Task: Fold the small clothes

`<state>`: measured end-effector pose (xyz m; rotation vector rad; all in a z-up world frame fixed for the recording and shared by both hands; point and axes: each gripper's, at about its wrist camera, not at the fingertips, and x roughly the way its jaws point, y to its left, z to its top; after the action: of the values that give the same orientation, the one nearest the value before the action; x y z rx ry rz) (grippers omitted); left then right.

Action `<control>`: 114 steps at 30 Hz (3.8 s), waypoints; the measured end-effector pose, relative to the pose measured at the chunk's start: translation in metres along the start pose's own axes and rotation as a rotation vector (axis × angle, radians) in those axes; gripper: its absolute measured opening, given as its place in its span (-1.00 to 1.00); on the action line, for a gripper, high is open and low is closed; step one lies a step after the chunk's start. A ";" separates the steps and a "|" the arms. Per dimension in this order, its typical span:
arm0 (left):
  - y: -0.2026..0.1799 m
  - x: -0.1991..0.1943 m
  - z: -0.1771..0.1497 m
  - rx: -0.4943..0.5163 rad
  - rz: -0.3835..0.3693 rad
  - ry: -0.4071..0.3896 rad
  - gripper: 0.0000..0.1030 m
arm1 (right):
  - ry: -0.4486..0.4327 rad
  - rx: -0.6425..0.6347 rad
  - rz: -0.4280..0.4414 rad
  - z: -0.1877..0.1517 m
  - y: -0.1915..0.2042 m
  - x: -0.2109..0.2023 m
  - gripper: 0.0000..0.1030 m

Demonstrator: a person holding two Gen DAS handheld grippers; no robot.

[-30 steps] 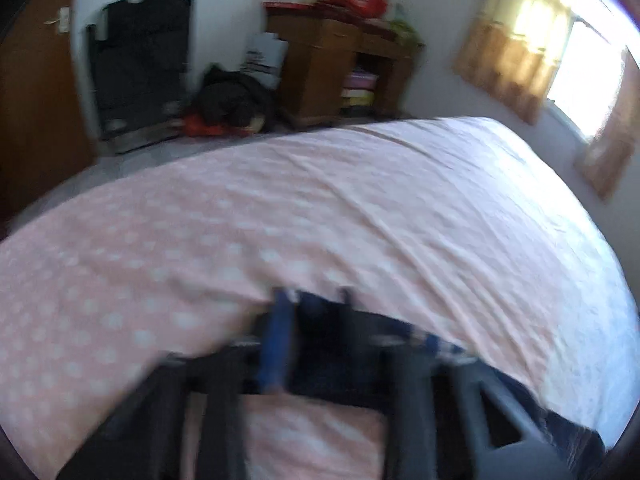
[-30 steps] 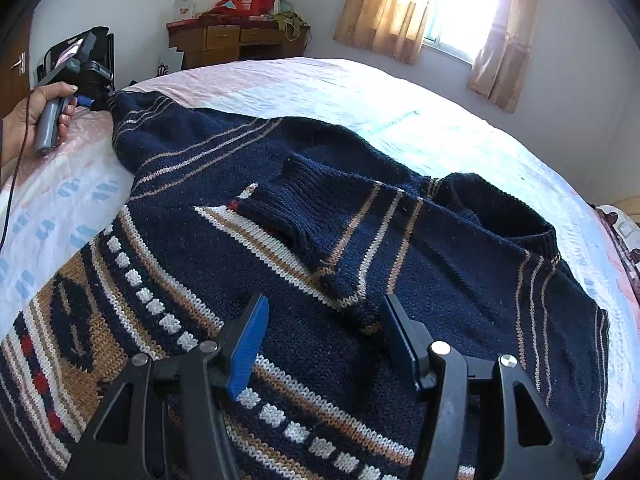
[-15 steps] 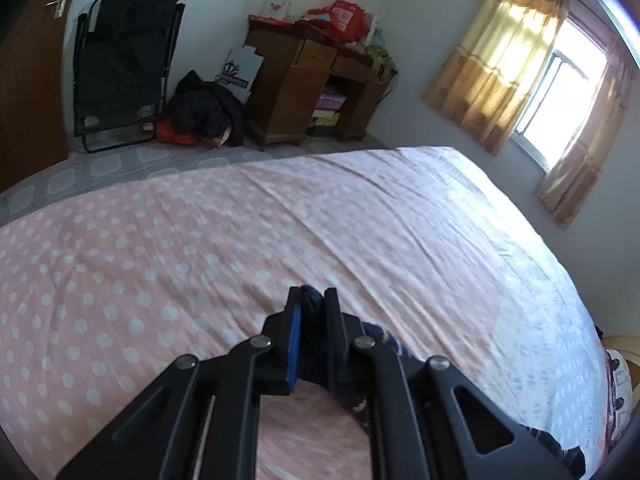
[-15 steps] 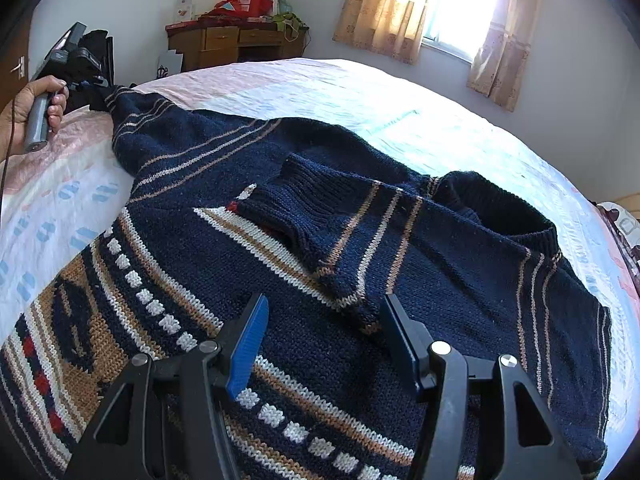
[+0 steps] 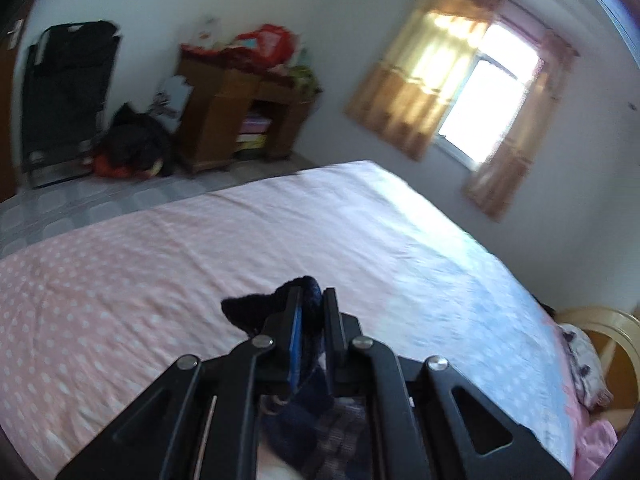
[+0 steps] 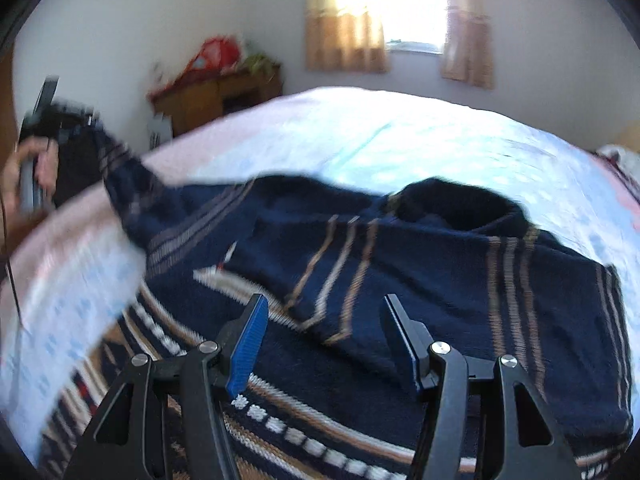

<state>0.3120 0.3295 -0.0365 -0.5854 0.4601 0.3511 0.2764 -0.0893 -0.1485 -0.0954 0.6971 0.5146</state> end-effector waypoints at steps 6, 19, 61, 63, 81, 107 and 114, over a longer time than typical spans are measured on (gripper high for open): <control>-0.080 -0.031 -0.025 0.026 -0.192 0.029 -0.82 | -0.061 0.056 -0.009 0.002 -0.030 -0.049 0.15; -0.294 -0.047 -0.185 0.288 -0.520 0.274 -0.47 | -0.065 0.194 -0.059 -0.052 -0.091 -0.115 0.15; -0.055 0.005 -0.195 0.269 -0.080 0.232 0.93 | 0.210 0.210 -0.063 0.021 -0.085 0.026 -0.81; -0.059 0.004 -0.197 0.287 -0.100 0.231 0.93 | 0.167 0.180 -0.081 0.027 -0.083 0.011 -0.81; -0.072 0.000 -0.204 0.347 -0.177 0.241 0.99 | 0.111 0.138 -0.303 0.043 -0.150 -0.044 -0.81; -0.148 0.021 -0.241 0.748 0.023 0.316 1.00 | 0.213 0.169 -0.149 -0.001 -0.165 0.008 -0.65; -0.131 -0.001 -0.242 0.729 -0.018 0.330 1.00 | 0.222 0.205 -0.162 -0.014 -0.173 -0.008 -0.65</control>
<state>0.2928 0.0826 -0.1569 0.0702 0.8475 0.0497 0.3472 -0.2471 -0.1691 -0.0159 0.9466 0.2769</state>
